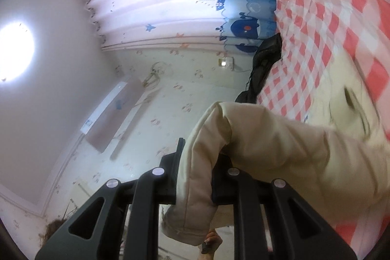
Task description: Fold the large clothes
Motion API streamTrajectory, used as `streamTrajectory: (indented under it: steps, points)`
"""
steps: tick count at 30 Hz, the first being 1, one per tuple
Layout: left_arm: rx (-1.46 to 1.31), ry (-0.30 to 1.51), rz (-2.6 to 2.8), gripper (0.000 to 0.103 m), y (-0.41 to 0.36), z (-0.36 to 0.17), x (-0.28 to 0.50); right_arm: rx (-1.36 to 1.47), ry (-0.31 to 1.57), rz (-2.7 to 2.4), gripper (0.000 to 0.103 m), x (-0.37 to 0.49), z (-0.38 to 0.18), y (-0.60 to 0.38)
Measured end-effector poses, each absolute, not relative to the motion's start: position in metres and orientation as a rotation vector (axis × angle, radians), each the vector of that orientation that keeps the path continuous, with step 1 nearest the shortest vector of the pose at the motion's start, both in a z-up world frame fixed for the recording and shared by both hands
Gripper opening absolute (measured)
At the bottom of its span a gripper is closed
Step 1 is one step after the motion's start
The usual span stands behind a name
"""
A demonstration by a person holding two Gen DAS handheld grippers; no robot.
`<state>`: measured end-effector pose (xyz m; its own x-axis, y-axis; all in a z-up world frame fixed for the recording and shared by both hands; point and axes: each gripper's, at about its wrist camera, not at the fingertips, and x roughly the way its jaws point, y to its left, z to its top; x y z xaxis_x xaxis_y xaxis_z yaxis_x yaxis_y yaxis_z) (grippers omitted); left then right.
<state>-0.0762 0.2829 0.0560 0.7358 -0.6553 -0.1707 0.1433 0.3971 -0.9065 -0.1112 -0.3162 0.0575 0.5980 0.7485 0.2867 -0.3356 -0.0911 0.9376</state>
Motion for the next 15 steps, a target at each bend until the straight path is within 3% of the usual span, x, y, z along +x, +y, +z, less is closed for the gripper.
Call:
streamTrajectory:
  steps: [6,15]
  points:
    - [-1.033,0.583,-0.488,0.011,0.28,0.059,-0.013,1.356,0.419,0.862,0.021,-0.056,0.066,-0.319]
    - [-1.054,0.675,-0.354,0.011,0.272,0.002,0.087,1.351,0.543,0.65,0.021,0.03,0.021,-0.317]
